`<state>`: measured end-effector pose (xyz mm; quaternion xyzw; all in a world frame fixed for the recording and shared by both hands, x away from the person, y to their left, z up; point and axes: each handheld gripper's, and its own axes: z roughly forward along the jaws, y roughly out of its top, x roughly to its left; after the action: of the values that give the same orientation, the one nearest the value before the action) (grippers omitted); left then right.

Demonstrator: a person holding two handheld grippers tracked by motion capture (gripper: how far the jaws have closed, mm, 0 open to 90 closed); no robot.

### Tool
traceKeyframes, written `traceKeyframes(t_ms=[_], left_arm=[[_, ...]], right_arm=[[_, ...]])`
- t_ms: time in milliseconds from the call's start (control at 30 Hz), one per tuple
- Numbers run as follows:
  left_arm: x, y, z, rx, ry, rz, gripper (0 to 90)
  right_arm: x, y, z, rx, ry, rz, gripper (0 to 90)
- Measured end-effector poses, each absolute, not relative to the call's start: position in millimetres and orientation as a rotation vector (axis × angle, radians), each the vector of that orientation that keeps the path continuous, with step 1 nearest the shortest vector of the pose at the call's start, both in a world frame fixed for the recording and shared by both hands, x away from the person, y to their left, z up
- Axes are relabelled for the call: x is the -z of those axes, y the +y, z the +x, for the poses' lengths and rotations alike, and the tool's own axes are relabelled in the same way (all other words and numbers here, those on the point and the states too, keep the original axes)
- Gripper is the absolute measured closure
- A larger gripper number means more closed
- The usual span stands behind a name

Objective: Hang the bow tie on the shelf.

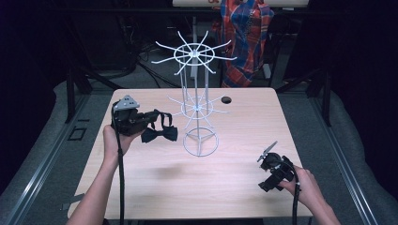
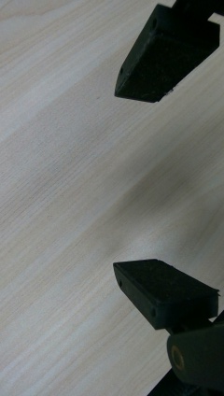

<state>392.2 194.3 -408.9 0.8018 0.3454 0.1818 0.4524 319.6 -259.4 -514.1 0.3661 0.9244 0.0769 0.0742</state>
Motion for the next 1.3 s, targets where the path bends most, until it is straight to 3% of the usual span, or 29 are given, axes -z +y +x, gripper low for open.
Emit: traceKeyframes(t_ms=[1300], left_arm=[[454,158,406,-0.305,0.794,1.982,81.7]], right_arm=[[514,-260,319,-0.221,2.771,1.101,13.7]])
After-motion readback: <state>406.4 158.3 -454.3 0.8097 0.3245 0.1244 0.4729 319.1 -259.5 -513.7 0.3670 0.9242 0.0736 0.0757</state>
